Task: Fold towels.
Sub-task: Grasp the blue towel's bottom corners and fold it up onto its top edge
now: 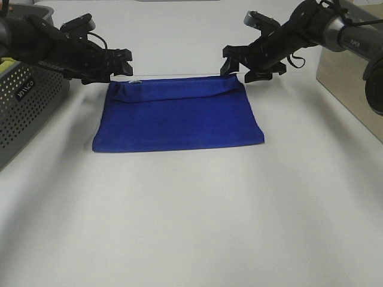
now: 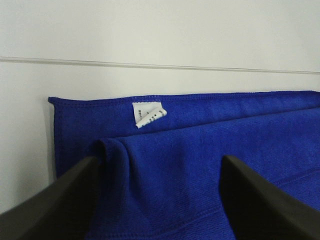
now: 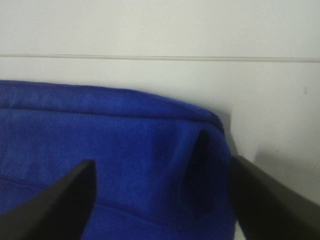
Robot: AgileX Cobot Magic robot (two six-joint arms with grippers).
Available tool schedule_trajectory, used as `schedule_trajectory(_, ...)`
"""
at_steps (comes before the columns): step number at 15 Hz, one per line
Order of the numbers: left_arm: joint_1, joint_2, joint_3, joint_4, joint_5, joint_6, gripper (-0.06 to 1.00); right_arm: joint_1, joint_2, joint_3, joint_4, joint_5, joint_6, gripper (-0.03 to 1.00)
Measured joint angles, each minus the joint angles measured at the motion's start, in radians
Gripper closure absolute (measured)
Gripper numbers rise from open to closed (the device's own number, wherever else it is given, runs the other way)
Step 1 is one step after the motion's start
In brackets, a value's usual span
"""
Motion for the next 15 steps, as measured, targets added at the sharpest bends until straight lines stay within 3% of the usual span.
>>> schedule_trajectory(1,0.000,-0.001,0.000,0.006,0.011,0.000,0.23,0.000,-0.023,-0.008,-0.017,0.054,0.000,0.17)
schedule_trajectory(2,0.000,-0.006,0.000,0.020,0.037,0.000,0.21,0.000,-0.049,-0.008,-0.027,0.094,0.000,0.15)
schedule_trajectory(5,0.000,-0.030,0.000,0.079,0.137,0.000,0.20,0.000,-0.122,-0.017,-0.036,0.251,0.018,0.15)
schedule_trajectory(8,0.000,-0.085,0.000,0.129,0.305,-0.013,0.20,0.000,-0.144,-0.019,-0.039,0.402,0.041,0.15)
schedule_trajectory(9,0.000,-0.107,0.000,0.134,0.393,-0.072,0.20,0.000,-0.144,-0.020,-0.039,0.442,0.051,0.15)
schedule_trajectory(13,0.000,-0.120,-0.002,0.193,0.532,-0.249,0.23,0.000,-0.156,-0.006,-0.045,0.449,0.122,0.17)
schedule_trajectory(15,0.000,-0.120,-0.002,0.246,0.582,-0.301,0.24,0.000,-0.211,0.077,-0.077,0.451,0.127,0.18)
